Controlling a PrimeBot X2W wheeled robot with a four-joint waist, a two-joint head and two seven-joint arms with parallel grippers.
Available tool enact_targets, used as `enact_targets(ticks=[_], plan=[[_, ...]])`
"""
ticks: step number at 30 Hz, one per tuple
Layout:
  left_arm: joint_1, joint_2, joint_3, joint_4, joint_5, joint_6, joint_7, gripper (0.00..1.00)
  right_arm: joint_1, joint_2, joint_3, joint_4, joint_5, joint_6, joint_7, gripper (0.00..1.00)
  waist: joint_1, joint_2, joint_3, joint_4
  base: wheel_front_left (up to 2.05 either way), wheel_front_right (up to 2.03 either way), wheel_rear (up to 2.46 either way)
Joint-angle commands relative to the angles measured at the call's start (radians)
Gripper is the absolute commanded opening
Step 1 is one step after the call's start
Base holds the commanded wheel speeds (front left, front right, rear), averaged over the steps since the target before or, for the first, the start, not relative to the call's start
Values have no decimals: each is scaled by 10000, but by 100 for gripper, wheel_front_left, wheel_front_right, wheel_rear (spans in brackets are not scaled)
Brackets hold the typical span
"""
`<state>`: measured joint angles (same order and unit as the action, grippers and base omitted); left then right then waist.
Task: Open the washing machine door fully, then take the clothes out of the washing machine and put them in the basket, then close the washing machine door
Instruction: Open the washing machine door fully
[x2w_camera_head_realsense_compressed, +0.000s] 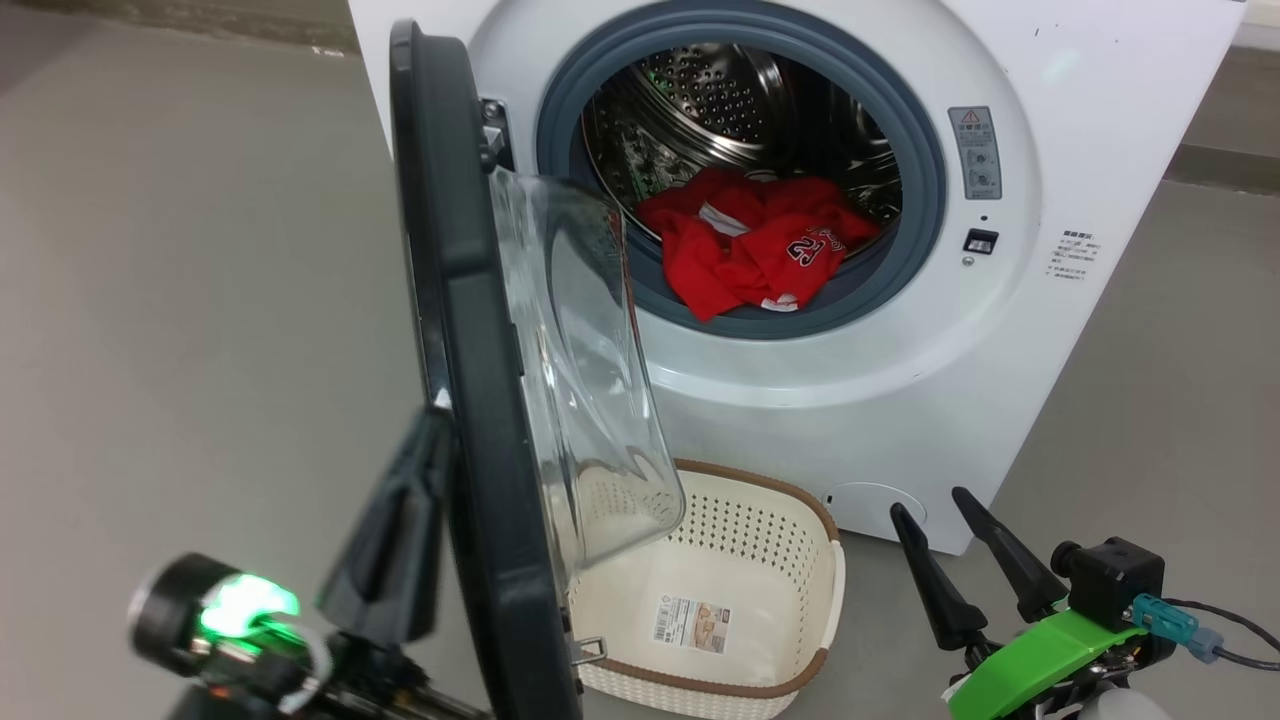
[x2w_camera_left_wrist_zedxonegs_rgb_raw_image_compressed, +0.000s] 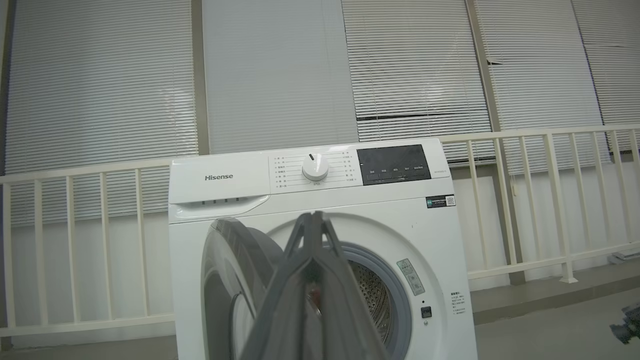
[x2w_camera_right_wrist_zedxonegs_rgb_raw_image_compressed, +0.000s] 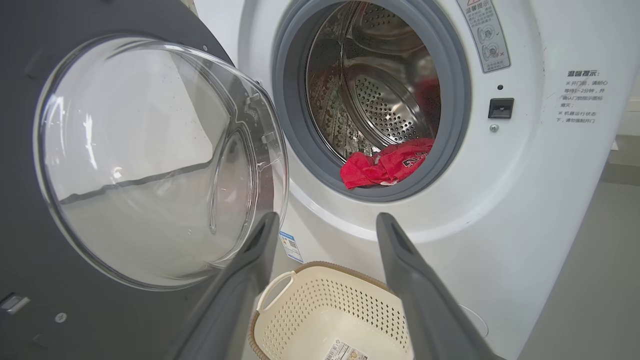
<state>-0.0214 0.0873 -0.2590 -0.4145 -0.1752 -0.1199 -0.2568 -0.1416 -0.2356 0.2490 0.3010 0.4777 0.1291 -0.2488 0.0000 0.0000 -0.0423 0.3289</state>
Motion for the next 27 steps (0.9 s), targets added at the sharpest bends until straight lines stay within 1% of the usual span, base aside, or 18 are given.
enact_targets(ticks=[1,6,14,21,27], plan=[[-108,126,82,-239,-124,-71,-49,0,-19,-27,215,-241,11,16,-130,100,0,0,18,-24,0,0,0],[6,283,-1122,179,-504,-95,25,0,-29,13,215,-232,6,16,-130,100,0,0,69,-86,0,0,0],[-49,483,-2247,1172,-1055,-104,321,0,-75,62,211,-207,8,16,-130,100,0,0,151,-193,0,0,0],[-35,527,-2731,2132,-1459,-105,624,0,-91,69,275,-179,16,16,-130,100,0,0,209,-268,0,0,0],[-28,524,-2999,2677,-1696,-106,788,0,-95,45,290,-158,23,16,-130,100,0,0,241,-262,0,0,0]])
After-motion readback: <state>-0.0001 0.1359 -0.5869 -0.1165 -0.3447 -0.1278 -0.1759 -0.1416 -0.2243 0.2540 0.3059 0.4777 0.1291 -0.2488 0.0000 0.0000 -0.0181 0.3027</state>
